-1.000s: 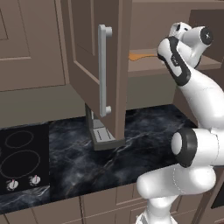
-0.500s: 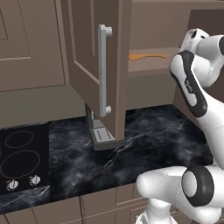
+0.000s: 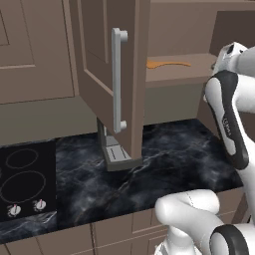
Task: Organize the utensils by type. Pick up the wooden spoons from the counter and place them in the open cabinet. Then pick up the metallic utensils from the counter and place them in the open drawer.
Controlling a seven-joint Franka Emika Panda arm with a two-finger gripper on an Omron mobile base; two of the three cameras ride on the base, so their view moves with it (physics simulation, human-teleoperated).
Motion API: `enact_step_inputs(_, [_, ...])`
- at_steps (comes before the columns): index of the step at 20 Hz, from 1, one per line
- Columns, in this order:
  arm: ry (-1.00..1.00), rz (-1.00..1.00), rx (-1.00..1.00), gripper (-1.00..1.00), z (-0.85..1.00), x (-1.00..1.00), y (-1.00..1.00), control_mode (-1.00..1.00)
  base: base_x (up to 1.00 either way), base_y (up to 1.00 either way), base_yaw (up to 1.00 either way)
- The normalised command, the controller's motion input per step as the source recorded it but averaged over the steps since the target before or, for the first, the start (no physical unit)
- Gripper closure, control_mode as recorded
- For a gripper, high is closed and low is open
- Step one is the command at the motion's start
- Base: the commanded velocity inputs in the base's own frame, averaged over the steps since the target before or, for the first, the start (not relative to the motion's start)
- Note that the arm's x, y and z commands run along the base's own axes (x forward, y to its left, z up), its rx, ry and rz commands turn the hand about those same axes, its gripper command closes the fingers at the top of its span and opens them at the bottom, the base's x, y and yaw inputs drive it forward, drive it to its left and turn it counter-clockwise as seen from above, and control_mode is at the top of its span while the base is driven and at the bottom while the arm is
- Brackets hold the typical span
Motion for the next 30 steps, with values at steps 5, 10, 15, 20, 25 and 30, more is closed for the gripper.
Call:
enact_step_inputs(5, [0.35, 0.00, 0.12, -1.00, 0.13, -0.59, 0.09, -1.00, 0.00, 0.00, 0.00])
enact_step_inputs(10, [0.16, 0.00, 0.15, -1.00, -0.12, -0.46, 0.23, -1.00, 0.00, 0.00, 0.00])
enact_step_inputs(15, [0.03, 0.00, 0.05, -1.00, -0.56, -0.36, 0.47, -1.00, 0.00, 0.00, 0.00])
enact_step_inputs(20, [0.05, -0.05, 0.14, -1.00, -0.38, -0.20, 0.30, -1.00, 0.00, 0.00, 0.00])
enact_step_inputs(25, [0.13, -0.22, 0.26, -1.00, -0.01, -0.06, 0.03, -1.00, 0.00, 0.00, 0.00])
enact_step_inputs(30, [0.15, -0.23, 0.30, -1.00, 0.00, -0.08, 0.04, -1.00, 0.00, 0.00, 0.00])
